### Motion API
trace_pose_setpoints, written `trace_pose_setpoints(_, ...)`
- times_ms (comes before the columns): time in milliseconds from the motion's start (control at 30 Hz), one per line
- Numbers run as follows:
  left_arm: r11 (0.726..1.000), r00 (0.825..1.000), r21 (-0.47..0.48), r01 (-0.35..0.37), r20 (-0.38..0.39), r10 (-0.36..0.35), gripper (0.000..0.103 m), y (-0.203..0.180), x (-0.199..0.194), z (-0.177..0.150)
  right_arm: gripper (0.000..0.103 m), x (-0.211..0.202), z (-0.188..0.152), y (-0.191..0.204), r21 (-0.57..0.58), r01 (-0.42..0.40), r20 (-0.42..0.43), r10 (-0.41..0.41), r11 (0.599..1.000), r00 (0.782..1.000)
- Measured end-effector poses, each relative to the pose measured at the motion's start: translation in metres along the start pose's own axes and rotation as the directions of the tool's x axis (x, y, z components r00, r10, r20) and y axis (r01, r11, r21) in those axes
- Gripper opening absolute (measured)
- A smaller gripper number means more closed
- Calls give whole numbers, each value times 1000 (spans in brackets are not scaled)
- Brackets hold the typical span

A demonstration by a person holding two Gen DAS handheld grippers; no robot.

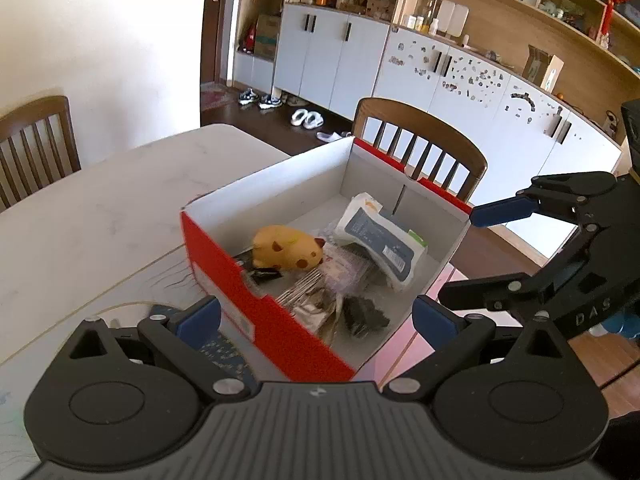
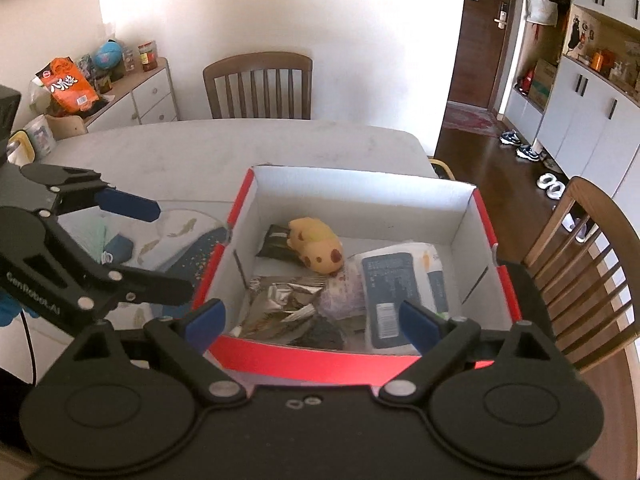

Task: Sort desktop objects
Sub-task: 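Withdraw both open tools from the box toward the green stick and cable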

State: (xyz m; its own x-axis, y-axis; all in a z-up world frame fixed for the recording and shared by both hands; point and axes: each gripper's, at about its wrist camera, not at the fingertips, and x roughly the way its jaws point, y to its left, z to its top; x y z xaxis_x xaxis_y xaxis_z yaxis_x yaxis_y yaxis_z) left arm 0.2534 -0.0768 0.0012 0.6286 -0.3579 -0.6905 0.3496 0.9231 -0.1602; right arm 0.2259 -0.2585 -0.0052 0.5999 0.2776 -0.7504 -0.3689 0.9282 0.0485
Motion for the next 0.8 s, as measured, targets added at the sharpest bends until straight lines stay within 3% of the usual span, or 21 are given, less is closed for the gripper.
trace_pose_setpoints(800,991,987,-36,-132,92,135,102,97,-77,-53,94,15,3,120,-7,9,67,-8,1000,998)
